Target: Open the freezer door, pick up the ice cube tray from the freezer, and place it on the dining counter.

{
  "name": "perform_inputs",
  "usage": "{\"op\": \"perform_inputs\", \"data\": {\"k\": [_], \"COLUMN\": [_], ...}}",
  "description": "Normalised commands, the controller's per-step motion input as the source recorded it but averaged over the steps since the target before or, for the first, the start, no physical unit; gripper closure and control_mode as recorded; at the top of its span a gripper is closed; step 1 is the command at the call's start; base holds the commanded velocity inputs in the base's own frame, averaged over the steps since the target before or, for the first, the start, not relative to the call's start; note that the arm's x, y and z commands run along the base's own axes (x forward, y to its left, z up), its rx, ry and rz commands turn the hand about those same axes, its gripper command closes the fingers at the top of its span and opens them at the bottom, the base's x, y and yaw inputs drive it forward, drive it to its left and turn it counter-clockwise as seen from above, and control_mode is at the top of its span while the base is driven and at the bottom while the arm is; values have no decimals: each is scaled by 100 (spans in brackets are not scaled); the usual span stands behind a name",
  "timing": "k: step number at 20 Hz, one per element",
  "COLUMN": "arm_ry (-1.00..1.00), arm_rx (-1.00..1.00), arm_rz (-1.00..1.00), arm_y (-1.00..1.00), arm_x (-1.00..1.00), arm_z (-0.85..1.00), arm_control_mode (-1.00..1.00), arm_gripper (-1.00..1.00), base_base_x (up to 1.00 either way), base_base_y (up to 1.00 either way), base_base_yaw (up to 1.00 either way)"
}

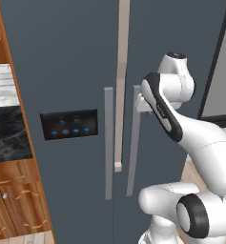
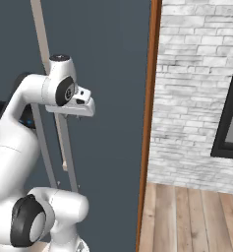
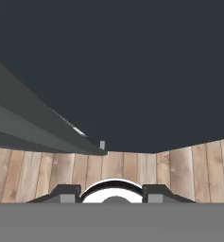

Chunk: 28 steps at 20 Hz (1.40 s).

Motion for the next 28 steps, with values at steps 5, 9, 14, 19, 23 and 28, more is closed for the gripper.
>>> {"op": "perform_inputs", "data": {"k": [5,9,14,19,23,28], "arm_ry": [1,0,-1,0,0,0], "arm_rx": [0,0,0,0,0,0], "arm_rz": [-1,-5,-2,0,0,0], "arm_y": [0,0,0,0,0,0], "arm_x": [-42,-100,-99,-84,-61,-43], "arm_z": [0,0,0,0,0,0], "arm_control_mode": [-100,-100,-100,-100,-100,-100], "arm_gripper": [-100,-100,-100,-100,-100,-100], "base_base_x": [0,0,0,0,0,0], "base_base_y": [0,0,0,0,0,0], "base_base_yaw": [0,0,0,0,0,0]}}
